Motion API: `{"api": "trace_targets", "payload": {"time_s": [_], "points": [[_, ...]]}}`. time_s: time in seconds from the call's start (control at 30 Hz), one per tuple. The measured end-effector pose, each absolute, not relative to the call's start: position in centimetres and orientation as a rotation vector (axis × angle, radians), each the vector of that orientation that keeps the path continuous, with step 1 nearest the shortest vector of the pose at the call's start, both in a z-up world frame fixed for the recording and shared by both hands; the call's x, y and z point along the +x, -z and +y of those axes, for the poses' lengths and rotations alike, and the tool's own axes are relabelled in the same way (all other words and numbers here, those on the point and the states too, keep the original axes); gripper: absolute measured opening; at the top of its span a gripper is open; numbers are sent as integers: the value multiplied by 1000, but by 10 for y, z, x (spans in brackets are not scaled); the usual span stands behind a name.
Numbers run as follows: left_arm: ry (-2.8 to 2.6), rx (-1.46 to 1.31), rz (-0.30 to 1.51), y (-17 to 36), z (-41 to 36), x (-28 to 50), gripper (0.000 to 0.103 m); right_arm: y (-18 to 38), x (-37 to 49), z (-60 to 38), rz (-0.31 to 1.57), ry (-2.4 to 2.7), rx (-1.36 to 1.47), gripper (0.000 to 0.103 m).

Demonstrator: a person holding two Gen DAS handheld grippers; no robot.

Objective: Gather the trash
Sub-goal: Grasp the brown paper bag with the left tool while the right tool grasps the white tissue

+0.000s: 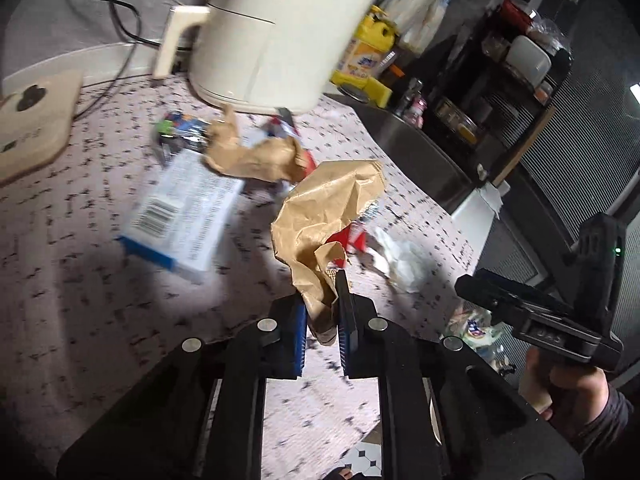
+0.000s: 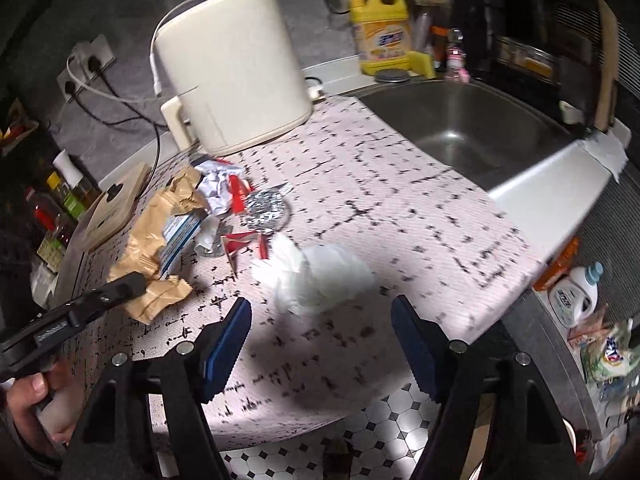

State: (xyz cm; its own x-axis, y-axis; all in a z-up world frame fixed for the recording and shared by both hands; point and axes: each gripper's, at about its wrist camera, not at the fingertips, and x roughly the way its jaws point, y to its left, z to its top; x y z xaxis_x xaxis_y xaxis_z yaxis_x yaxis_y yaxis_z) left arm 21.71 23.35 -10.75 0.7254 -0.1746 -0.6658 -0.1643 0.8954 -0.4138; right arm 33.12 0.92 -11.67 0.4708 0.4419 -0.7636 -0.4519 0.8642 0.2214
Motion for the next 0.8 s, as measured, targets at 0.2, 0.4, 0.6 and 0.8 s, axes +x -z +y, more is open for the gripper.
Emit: {"api": "trace_targets", "payload": {"time_s": [0.2,0.4,0.6,0.8], "points": [[-103,-496,725,100,269,189,13,129,346,41,962,-568,-68,70],[-164,-517,714,100,285,166,13,152,360,65,1042,-554,-134,27],[-153,-507,715,98,278,164,13,140,353,58,1025,-583,-96,9],[-69,-477,720,95,250,186,13,119,336,20,987,-568,-31,9]]}}
